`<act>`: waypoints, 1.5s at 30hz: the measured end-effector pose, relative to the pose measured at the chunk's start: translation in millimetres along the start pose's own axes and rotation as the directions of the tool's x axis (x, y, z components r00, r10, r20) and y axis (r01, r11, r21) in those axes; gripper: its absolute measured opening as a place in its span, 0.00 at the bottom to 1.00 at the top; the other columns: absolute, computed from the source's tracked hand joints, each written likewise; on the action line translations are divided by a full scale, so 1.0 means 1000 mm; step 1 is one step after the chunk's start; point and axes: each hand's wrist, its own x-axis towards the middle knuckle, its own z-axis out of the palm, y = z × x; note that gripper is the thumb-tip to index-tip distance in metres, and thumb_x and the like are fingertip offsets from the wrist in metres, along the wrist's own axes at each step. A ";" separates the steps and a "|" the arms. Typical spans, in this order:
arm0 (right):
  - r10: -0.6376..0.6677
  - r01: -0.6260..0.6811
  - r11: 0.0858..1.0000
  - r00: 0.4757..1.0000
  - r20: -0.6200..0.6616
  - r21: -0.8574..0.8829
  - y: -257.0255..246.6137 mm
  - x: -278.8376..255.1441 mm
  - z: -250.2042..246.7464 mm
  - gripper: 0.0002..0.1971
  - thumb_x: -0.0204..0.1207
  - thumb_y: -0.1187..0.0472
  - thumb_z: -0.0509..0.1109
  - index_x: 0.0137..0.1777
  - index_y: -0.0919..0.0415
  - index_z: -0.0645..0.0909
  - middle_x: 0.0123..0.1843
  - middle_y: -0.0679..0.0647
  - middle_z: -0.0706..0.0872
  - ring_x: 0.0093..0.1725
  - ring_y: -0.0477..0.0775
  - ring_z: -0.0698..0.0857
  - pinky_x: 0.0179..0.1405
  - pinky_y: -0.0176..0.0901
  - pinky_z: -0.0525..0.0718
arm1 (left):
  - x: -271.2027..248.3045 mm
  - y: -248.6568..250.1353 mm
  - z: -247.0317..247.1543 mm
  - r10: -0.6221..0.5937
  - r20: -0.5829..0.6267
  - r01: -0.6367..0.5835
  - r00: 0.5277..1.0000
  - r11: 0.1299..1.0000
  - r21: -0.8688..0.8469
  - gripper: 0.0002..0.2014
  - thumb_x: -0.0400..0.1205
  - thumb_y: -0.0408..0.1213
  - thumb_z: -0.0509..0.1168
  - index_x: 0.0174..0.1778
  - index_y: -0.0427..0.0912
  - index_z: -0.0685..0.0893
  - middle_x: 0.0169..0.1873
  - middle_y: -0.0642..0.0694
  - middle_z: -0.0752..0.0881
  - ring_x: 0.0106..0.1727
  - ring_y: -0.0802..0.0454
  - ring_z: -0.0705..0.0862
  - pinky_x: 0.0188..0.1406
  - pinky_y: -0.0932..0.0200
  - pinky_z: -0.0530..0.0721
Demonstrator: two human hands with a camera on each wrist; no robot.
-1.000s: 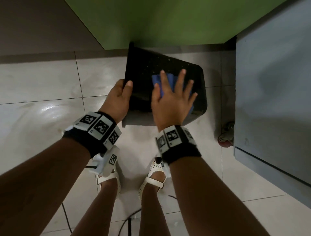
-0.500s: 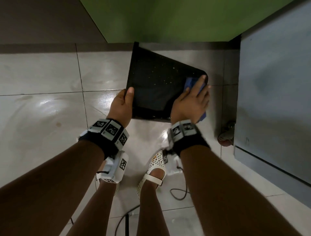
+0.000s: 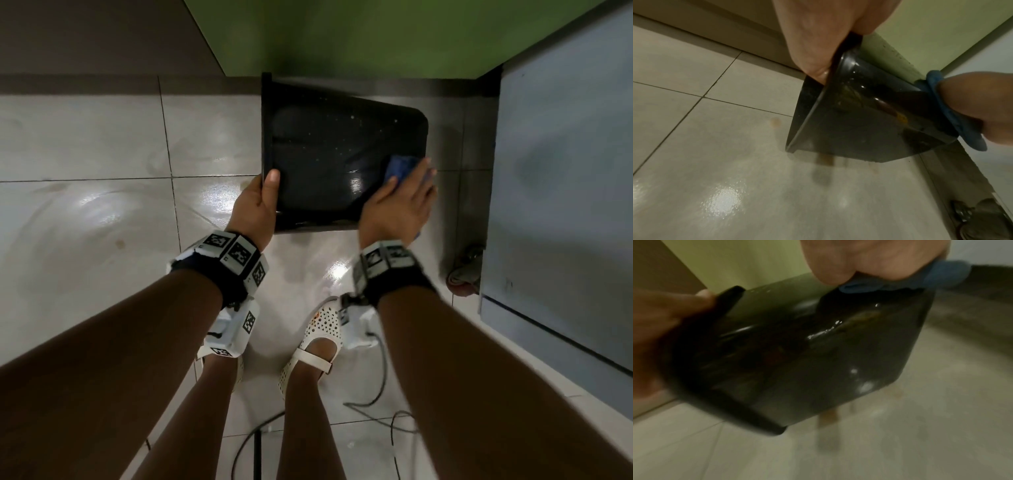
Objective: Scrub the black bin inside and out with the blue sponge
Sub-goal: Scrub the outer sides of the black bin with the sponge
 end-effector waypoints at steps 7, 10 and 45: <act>0.355 -0.368 0.923 0.927 0.125 0.111 -0.004 0.042 -0.020 0.32 0.86 0.50 0.49 0.83 0.61 0.39 0.74 0.65 0.74 0.71 0.64 0.76 0.64 0.49 0.75 | 0.001 -0.001 0.005 -0.014 -0.010 0.014 1.000 0.999 -0.050 0.23 0.85 0.53 0.44 0.64 0.44 0.76 0.51 0.46 0.80 0.61 0.39 0.81 0.64 0.43 0.80; 0.054 -0.053 0.997 0.998 0.018 -0.059 -0.011 0.008 -0.002 0.29 0.85 0.51 0.49 0.83 0.62 0.49 0.83 0.64 0.58 0.82 0.66 0.56 0.80 0.59 0.54 | 0.001 -0.003 0.007 0.010 -0.031 -0.011 0.999 0.998 -0.055 0.24 0.85 0.52 0.43 0.60 0.42 0.78 0.48 0.44 0.81 0.60 0.37 0.82 0.60 0.47 0.80; -0.163 0.157 0.963 0.987 -0.007 -0.220 -0.037 -0.003 0.015 0.29 0.84 0.48 0.44 0.82 0.59 0.55 0.83 0.61 0.58 0.82 0.67 0.56 0.79 0.66 0.55 | 0.010 -0.012 0.006 0.019 -0.158 -0.028 0.987 0.998 -0.052 0.24 0.85 0.51 0.45 0.58 0.39 0.80 0.56 0.40 0.83 0.57 0.47 0.82 0.61 0.55 0.80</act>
